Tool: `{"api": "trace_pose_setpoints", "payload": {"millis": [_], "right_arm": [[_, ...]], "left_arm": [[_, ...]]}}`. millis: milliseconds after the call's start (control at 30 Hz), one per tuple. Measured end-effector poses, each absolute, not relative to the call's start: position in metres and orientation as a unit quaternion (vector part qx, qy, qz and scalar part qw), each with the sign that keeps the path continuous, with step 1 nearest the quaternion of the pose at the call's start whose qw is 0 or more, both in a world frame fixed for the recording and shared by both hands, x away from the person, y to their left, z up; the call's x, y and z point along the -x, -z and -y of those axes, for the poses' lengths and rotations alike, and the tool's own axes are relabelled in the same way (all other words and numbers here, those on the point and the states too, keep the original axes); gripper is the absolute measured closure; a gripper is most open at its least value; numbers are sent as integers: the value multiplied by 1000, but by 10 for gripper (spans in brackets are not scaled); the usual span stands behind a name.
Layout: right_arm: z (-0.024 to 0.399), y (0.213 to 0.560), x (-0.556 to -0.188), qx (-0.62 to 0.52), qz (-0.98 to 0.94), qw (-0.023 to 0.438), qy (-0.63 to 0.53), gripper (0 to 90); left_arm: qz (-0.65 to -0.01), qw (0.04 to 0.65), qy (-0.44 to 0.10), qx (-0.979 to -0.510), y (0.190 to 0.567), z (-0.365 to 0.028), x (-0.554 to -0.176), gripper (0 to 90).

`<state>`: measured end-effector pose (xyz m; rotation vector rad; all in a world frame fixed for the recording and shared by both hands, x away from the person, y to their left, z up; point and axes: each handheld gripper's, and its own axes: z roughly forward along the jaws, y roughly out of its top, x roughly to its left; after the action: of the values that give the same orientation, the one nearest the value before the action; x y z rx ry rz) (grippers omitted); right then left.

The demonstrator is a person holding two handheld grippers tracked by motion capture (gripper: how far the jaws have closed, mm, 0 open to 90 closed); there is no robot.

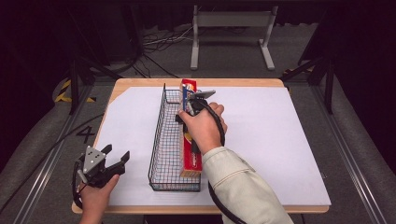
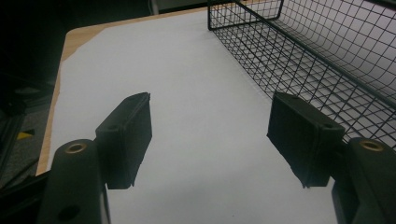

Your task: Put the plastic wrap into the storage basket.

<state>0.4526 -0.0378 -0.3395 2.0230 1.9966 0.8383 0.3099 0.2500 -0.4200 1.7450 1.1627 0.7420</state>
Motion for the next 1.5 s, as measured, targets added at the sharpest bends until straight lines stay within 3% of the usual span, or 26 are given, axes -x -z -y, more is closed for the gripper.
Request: {"api": "trace_pose_setpoints", "payload": {"millis": [800,1500], "right_arm": [[21,380,-456,-694,-671,105,-238,393],[0,390,-455,-692,-685,122,-194,391]], "left_arm": [[-475,435,-298,-705,421,-251,-312,308],[-481,429,-294,-706,422,-251,-313,311]]}}
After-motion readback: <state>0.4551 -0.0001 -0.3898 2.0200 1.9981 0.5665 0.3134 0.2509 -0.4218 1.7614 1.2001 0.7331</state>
